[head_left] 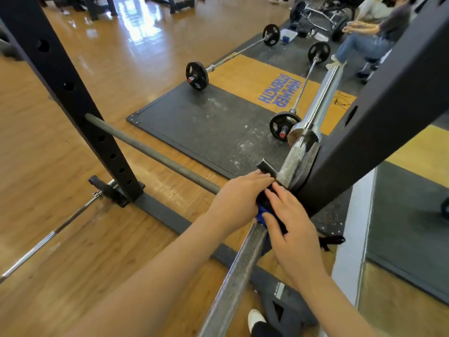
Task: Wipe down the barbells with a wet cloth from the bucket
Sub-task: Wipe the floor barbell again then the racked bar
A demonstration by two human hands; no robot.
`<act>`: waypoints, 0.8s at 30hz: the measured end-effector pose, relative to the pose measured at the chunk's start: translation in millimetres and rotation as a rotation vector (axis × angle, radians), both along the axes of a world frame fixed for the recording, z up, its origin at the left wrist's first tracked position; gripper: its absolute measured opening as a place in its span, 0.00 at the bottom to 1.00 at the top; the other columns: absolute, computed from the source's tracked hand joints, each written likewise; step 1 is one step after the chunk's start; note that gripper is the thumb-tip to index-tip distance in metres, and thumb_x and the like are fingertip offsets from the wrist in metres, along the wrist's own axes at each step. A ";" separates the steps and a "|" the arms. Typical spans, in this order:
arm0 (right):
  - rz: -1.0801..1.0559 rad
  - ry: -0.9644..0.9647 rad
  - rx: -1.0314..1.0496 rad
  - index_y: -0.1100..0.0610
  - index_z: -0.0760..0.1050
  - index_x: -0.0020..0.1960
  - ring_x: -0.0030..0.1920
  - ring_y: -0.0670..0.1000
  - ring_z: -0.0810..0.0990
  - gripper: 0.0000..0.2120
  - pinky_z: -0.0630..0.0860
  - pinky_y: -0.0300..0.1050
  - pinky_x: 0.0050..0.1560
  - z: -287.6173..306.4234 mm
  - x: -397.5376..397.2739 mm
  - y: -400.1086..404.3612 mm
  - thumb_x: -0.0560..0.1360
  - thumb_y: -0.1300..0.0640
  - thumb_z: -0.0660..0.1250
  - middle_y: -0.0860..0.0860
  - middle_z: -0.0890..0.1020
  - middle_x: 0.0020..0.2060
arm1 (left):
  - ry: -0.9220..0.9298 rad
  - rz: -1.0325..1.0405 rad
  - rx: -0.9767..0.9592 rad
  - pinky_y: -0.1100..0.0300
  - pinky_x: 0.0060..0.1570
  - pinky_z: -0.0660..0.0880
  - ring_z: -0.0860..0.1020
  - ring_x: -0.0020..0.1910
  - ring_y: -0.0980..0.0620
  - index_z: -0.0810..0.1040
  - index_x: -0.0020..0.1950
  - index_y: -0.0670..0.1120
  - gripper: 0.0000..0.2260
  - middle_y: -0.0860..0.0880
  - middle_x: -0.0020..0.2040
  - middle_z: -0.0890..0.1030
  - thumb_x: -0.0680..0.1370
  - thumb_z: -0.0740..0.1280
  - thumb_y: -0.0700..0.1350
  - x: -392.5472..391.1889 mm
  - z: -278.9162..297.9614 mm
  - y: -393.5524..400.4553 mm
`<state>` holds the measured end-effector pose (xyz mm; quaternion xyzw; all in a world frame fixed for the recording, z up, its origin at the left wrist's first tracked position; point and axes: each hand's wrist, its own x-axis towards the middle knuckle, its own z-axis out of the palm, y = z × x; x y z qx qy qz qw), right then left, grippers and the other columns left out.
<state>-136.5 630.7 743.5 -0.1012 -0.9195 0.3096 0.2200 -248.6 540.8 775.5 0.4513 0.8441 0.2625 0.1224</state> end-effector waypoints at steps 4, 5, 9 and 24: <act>-0.159 0.004 -0.165 0.48 0.62 0.71 0.66 0.40 0.66 0.24 0.66 0.44 0.66 -13.9 17.9 0.5 0.77 0.59 0.62 0.39 0.68 0.66 | -0.172 0.172 -0.003 0.61 0.60 0.65 0.67 0.67 0.49 0.66 0.69 0.44 0.18 0.48 0.69 0.69 0.79 0.59 0.43 35.6 4.7 3.5; -0.227 -0.027 -0.261 0.48 0.65 0.70 0.64 0.42 0.70 0.26 0.69 0.39 0.62 -16.6 24.5 -0.1 0.76 0.65 0.64 0.41 0.73 0.63 | -0.179 0.171 -0.017 0.60 0.63 0.64 0.63 0.71 0.47 0.63 0.71 0.42 0.22 0.47 0.71 0.66 0.79 0.59 0.48 44.6 4.9 7.3; -0.219 -0.185 -0.516 0.50 0.66 0.70 0.60 0.51 0.76 0.27 0.76 0.42 0.53 -28.9 31.0 -4.0 0.74 0.65 0.66 0.48 0.78 0.56 | 0.030 0.094 -0.199 0.57 0.73 0.48 0.44 0.77 0.46 0.45 0.78 0.41 0.33 0.44 0.78 0.47 0.81 0.60 0.52 52.9 -0.5 22.1; -0.175 0.170 -0.003 0.62 0.77 0.61 0.55 0.38 0.72 0.15 0.64 0.22 0.58 -2.0 11.6 6.2 0.76 0.59 0.63 0.46 0.76 0.53 | 0.038 0.078 0.178 0.52 0.65 0.67 0.72 0.66 0.47 0.76 0.64 0.41 0.17 0.45 0.64 0.77 0.76 0.58 0.36 4.8 -6.1 14.7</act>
